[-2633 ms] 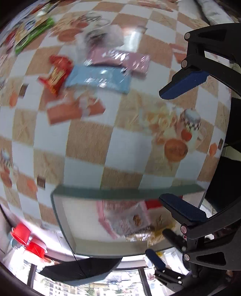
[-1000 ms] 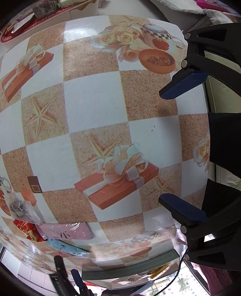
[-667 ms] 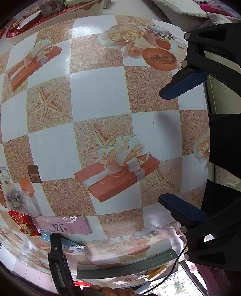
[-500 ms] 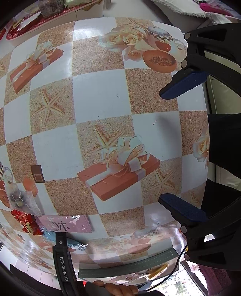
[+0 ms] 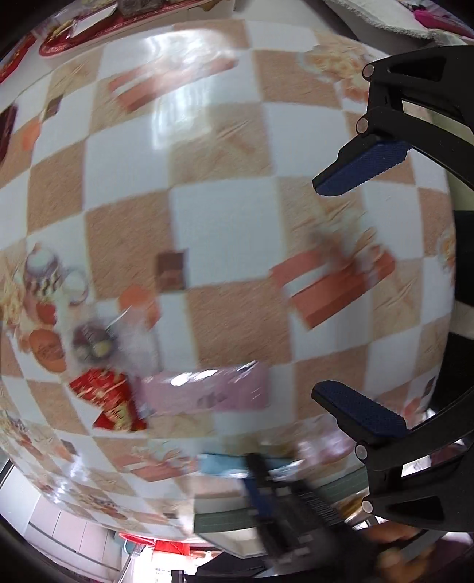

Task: Organize snacks
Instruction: 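Grasp pink wrapped candy with right tool while left tool grasps blue candy, then carry both candies over the white box and open both tools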

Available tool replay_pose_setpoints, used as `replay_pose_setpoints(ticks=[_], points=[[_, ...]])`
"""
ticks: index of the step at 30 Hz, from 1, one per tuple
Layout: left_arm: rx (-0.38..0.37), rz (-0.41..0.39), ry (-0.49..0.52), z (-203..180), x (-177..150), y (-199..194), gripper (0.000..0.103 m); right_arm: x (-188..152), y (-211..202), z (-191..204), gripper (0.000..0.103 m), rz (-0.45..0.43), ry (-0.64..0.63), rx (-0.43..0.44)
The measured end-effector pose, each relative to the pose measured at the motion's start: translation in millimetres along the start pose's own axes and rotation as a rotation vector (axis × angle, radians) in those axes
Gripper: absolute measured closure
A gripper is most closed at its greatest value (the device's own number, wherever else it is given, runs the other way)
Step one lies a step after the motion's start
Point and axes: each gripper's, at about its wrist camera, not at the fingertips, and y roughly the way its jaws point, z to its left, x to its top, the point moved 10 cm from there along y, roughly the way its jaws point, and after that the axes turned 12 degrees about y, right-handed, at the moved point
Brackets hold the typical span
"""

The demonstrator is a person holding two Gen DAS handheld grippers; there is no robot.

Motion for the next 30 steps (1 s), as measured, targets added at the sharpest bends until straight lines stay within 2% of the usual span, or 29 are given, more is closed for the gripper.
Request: replay_pose_setpoints(ticks=[6, 7, 9, 10, 12, 13, 15, 16, 17, 18, 19, 20, 21, 25, 30], points=[[0.002, -0.002, -0.072, 11, -8, 3, 0.073, 44, 19, 58, 0.001, 0.004, -0.052, -0.016], [0.016, -0.005, -0.075, 16, -9, 3, 0.067, 49, 23, 64, 0.001, 0.006, -0.058, -0.038], [0.077, -0.012, -0.077, 18, -14, 6, 0.041, 56, 26, 72, 0.001, -0.020, -0.082, -0.108], [0.088, -0.001, -0.080, 19, -17, 11, 0.021, 57, 27, 75, 0.001, -0.029, -0.100, -0.137], [0.049, 0.001, -0.110, 19, -18, 16, 0.017, 55, 28, 81, 0.004, -0.034, -0.130, -0.179], [0.031, 0.004, -0.119, 19, -17, 17, 0.017, 53, 28, 84, 0.006, -0.040, -0.143, -0.193], [0.013, 0.003, -0.110, 17, -16, 18, 0.021, 48, 23, 90, 0.020, -0.048, -0.151, -0.189], [-0.007, -0.003, -0.104, 30, -20, 20, 0.029, 47, 20, 92, 0.026, -0.054, -0.159, -0.188], [-0.025, -0.006, -0.099, 25, -21, 20, 0.037, 45, 17, 93, 0.043, -0.061, -0.166, -0.186], [-0.024, -0.007, -0.085, 24, -22, 19, 0.042, 45, 12, 94, 0.074, -0.074, -0.179, -0.184], [-0.023, -0.011, -0.067, 21, -23, 18, 0.055, 44, 8, 95, 0.077, -0.078, -0.188, -0.183], [-0.021, -0.013, -0.051, 16, -23, 17, 0.075, 43, 7, 93, 0.077, -0.063, -0.185, -0.166], [-0.032, -0.007, -0.038, 13, -23, 17, 0.078, 41, 5, 92, 0.077, -0.048, -0.168, -0.129], [-0.089, -0.005, -0.059, 5, -31, 13, 0.078, 18, -2, 63, 0.077, -0.008, -0.084, -0.016], [-0.090, -0.026, -0.038, -5, -55, -3, 0.078, -19, -8, 21, 0.077, 0.028, -0.023, 0.006]])
